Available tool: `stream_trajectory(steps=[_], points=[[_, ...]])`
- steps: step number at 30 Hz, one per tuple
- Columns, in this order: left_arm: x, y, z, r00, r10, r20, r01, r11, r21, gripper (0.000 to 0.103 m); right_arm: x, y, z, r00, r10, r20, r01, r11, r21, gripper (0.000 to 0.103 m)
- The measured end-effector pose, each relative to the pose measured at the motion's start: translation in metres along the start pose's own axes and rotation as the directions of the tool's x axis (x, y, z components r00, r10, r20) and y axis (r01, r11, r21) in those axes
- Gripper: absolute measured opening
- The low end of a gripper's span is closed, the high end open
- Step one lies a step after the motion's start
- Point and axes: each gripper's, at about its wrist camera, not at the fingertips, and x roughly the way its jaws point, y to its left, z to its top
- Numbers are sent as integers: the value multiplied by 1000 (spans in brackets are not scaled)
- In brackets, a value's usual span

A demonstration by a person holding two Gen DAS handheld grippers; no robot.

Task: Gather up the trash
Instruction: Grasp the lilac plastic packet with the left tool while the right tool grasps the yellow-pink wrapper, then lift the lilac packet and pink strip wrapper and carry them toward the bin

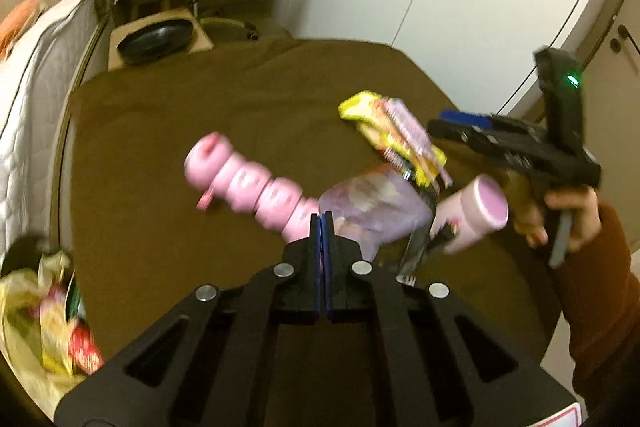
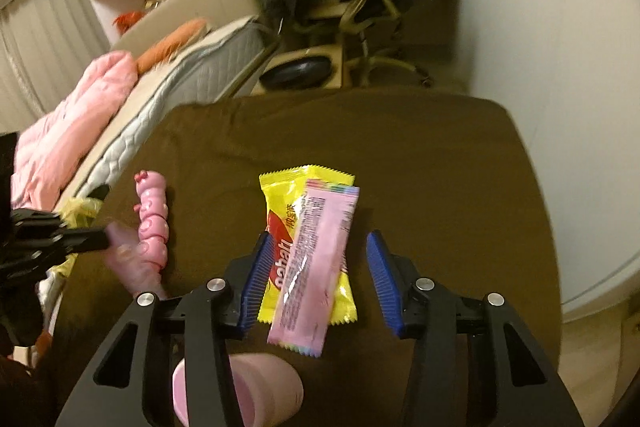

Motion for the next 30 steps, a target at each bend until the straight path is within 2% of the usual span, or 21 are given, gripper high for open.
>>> stream_trajectory(steps=[1, 4, 6, 8, 12, 16, 19, 22, 25, 30], points=[[-4, 6, -6, 1000, 2, -2, -2, 1000, -19, 1, 5, 0, 1, 1000, 6, -11, -6, 1000, 2, 37], [-16, 19, -24, 1000, 9, -2, -9, 998, -65, 1, 18, 1, 0, 998, 15, -67, -14, 1000, 17, 32], [-20, 26, -31, 1000, 7, 1, -7, 996, -86, 1, 18, 3, -2, 997, 14, -78, -12, 1000, 21, 20], [-22, 31, -35, 1000, 5, 2, -5, 995, -99, 1, 12, 5, -3, 998, 0, -70, 2, 1000, 29, 10], [-31, 36, -44, 1000, -2, 13, 3, 993, -115, 1, -15, 11, -4, 999, -33, -11, 33, 999, 38, 5], [-42, 36, -49, 999, -8, 34, 12, 994, -113, 1, -41, 17, -2, 997, -71, 27, 70, 997, 32, 5], [-49, 39, -52, 999, -20, 44, 24, 993, -113, 1, -44, 18, -3, 997, -62, 34, 62, 998, 21, 6], [-49, 41, -56, 999, -35, 30, 38, 993, -112, 1, -31, 15, -6, 998, -52, 21, 52, 999, -14, 8], [-44, 43, -57, 999, -35, 9, 36, 993, -116, 1, -15, 12, -6, 997, -75, -16, 75, 996, -37, 19], [-29, 50, -54, 1000, -11, -10, 10, 991, -135, 1, 13, 9, 5, 997, -25, -67, 23, 999, -26, 19]])
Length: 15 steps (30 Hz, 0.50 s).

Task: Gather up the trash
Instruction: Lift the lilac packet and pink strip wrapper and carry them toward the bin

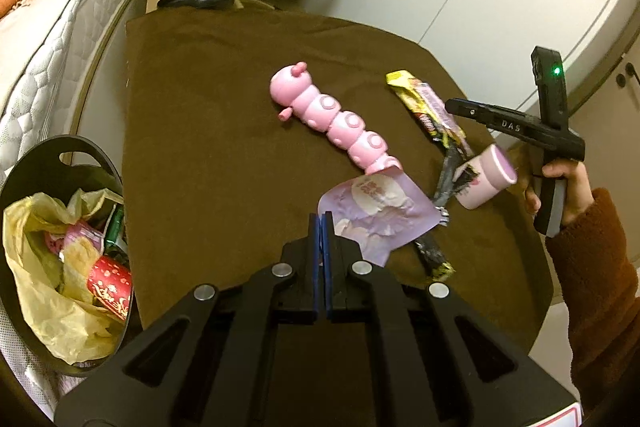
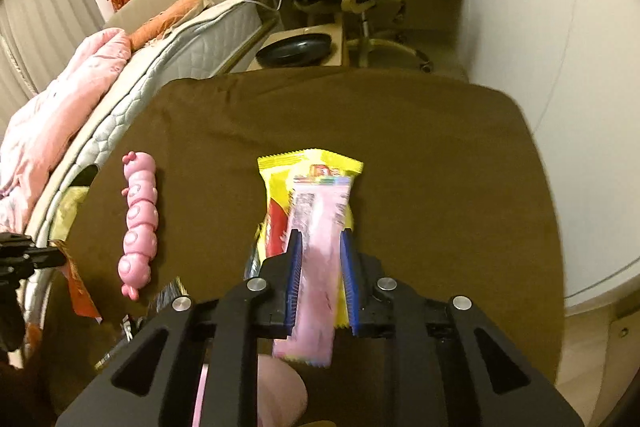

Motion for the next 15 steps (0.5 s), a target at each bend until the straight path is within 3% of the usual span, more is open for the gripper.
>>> stream_trajectory(steps=[3, 9, 12, 13, 15], points=[[9, 2, 1, 1000, 13, -16, -13, 1000, -5, 1, 16, -3, 6, 998, -10, -66, 10, 1000, -5, 24], [24, 2, 0, 999, 16, -32, -16, 1000, -12, 1, 16, -8, 3, 992, 83, -93, -79, 996, 46, 25], [30, 1, -3, 999, 17, -38, -18, 1000, -18, 1, 15, 3, -5, 993, 34, -109, -36, 999, -17, 23], [31, 0, -4, 999, 18, -40, -19, 1000, -19, 1, 12, 5, -7, 994, 26, -102, -28, 999, -17, 17], [31, -2, -6, 999, 23, -35, -24, 1000, -14, 1, 2, 6, -9, 997, 11, -73, -11, 1000, -3, 14]])
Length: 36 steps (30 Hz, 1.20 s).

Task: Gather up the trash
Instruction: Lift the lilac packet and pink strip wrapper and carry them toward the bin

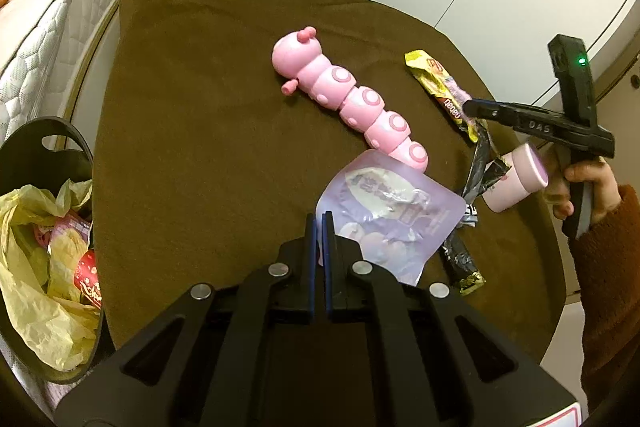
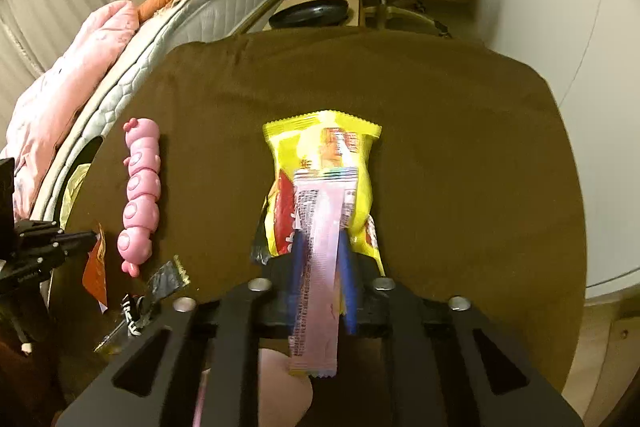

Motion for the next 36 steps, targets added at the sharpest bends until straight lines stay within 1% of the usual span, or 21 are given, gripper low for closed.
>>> stream_trajectory(steps=[2, 4, 6, 7, 11, 16, 20, 26, 31, 36], points=[[-1, -2, -1, 1000, 2, 4, -2, 1000, 6, 1, -13, 1, -2, 999, -16, 37, 16, 1000, 7, 14], [-5, -4, -2, 1000, 2, 12, -3, 1000, 15, 1, -30, 3, -5, 997, -16, 71, 15, 1000, 17, 14], [-9, -7, -4, 1000, 9, 29, -10, 1000, 24, 1, -46, 9, -6, 994, -47, 102, 46, 999, 16, 14], [-14, -8, -4, 999, 5, 41, -7, 1000, 27, 1, -56, 13, -6, 990, -67, 122, 66, 998, 9, 14], [-30, -10, -4, 997, 3, 79, -6, 999, 40, 1, -89, 29, -12, 974, -98, 202, 98, 995, 11, 14], [-54, -7, -9, 993, -3, 119, -3, 998, 56, 1, -126, 52, -21, 954, -86, 286, 84, 996, 20, 14], [-69, -5, -12, 989, -12, 145, 3, 998, 63, 1, -141, 78, -28, 949, -64, 308, 72, 997, -15, 14], [-86, 4, -19, 983, -25, 180, 18, 999, 43, 1, -141, 116, -37, 957, -34, 288, 60, 995, -80, 14], [-108, 23, -23, 975, -15, 221, 11, 1000, 18, 1, -133, 151, -36, 959, 4, 283, 33, 992, -124, 14], [-135, 59, -26, 963, 27, 266, -21, 1000, -23, 1, -123, 192, -27, 955, 52, 291, -2, 986, -170, 14]])
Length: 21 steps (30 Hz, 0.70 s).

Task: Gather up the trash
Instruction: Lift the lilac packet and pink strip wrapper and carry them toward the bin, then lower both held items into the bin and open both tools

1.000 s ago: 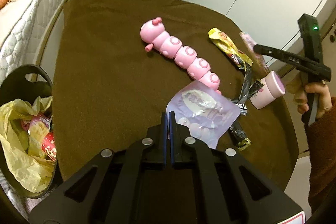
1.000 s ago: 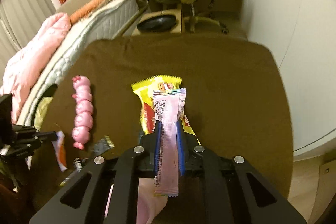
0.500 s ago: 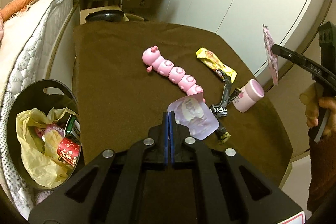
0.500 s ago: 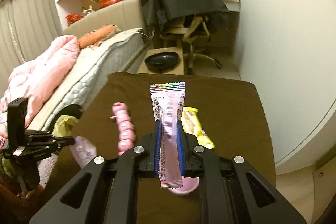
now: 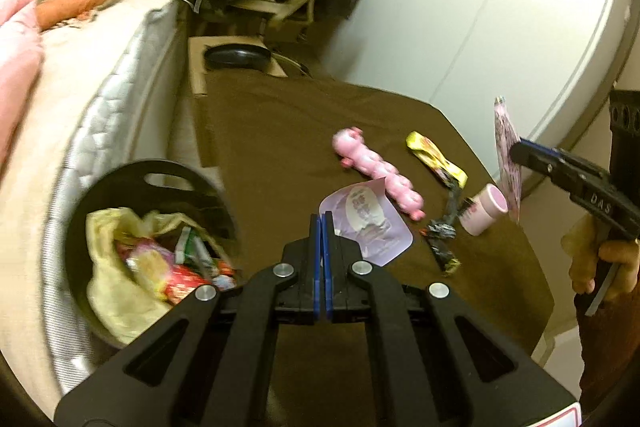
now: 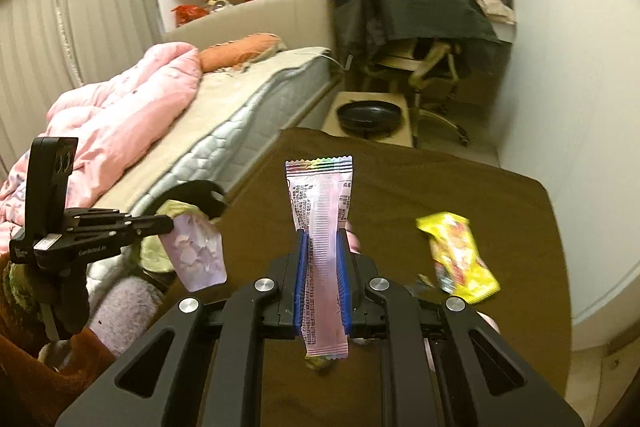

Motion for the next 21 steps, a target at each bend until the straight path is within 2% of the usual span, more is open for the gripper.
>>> stream_trajectory(steps=[7, 12, 17, 21], points=[[-40, 74, 6, 993, 102, 54, -99, 993, -57, 1, 35, 62, 23, 997, 81, 8, -81, 996, -38, 14], [-61, 132, 6, 986, 161, 50, -154, 980, -127, 1, 62, 100, 34, 993, 118, -2, -117, 991, -63, 14], [-56, 171, -7, 985, 175, 0, -172, 968, -183, 1, 99, 134, 39, 986, 158, -43, -161, 983, -84, 14], [-35, 187, -18, 989, 138, -46, -145, 964, -224, 1, 129, 151, 37, 980, 178, -87, -185, 979, -82, 14]])
